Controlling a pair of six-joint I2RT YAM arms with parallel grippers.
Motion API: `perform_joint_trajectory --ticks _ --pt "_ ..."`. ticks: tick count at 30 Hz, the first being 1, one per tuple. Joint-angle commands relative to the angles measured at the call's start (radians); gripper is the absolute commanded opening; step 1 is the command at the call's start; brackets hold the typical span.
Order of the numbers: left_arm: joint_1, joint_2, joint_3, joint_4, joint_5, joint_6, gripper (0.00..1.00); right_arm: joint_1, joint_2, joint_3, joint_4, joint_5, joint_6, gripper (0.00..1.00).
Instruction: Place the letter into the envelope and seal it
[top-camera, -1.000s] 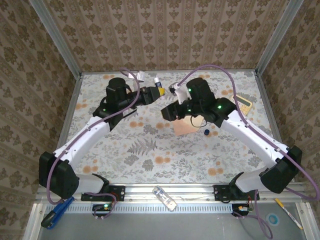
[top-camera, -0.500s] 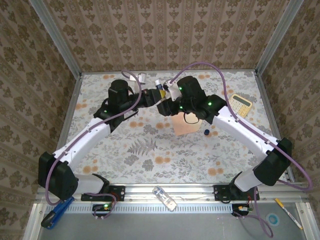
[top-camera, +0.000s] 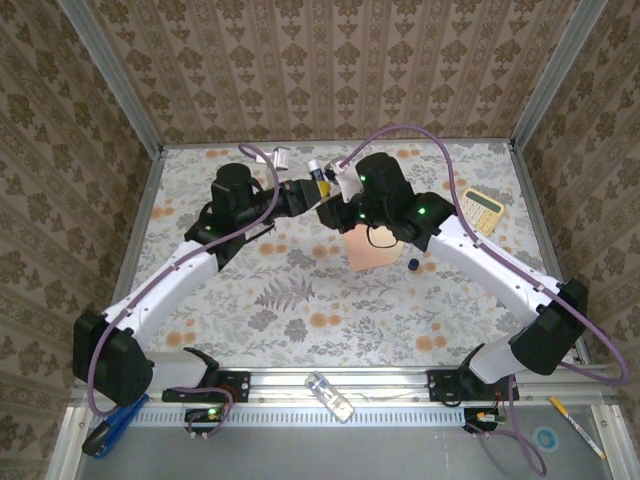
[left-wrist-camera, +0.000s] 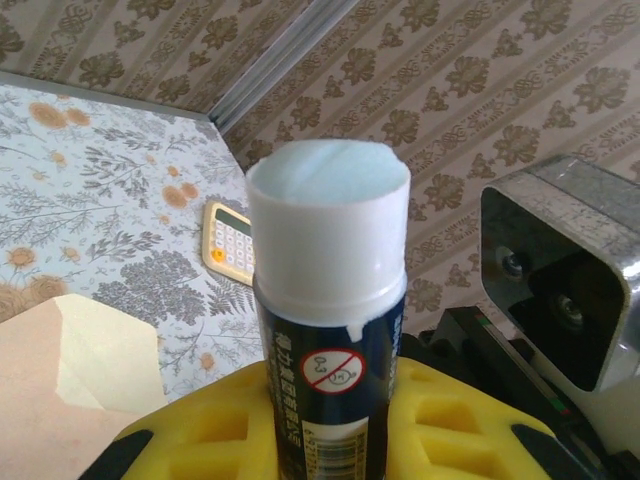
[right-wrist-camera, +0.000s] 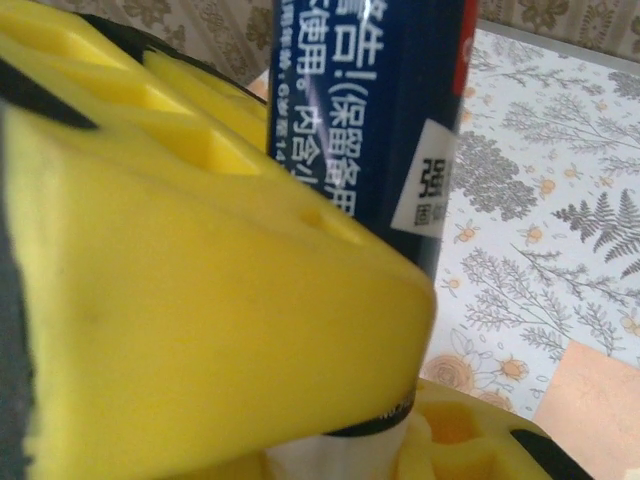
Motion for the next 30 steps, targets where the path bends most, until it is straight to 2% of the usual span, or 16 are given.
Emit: perform_joint_trajectory --ticks 1,4,7,12,15,20,30 --pt "-0.017 -0.046 -0.002 0.073 0.127 -0.001 0.00 -0.022 -0.041 -0.021 0.081 -0.067 -0.014 0.20" --pt "-0.017 -0.047 0.003 0.096 0.169 -0.006 0.00 -0.057 -0.067 -0.048 0.123 -0.178 0.013 0.20" --pt "-0.017 -0.045 0.005 0.118 0.213 -0.005 0.00 -0.118 -0.084 -0.079 0.191 -0.371 0.080 0.20" --pt "-0.016 -0.045 0.005 0.157 0.272 -0.015 0.00 -0.207 -0.100 -0.135 0.381 -0.700 0.244 0.21" --pt "-0.017 -0.039 -0.001 0.215 0.304 -0.046 0.00 -0.227 -0.084 -0.154 0.512 -0.833 0.349 0.22" --pt "-0.018 -0.021 -0.014 0.328 0.359 -0.119 0.00 -0.227 -0.049 -0.166 0.670 -0.943 0.467 0.22" --pt "-0.028 -0.024 -0.012 0.331 0.379 -0.115 0.00 -0.227 -0.041 -0.160 0.728 -0.971 0.513 0.23"
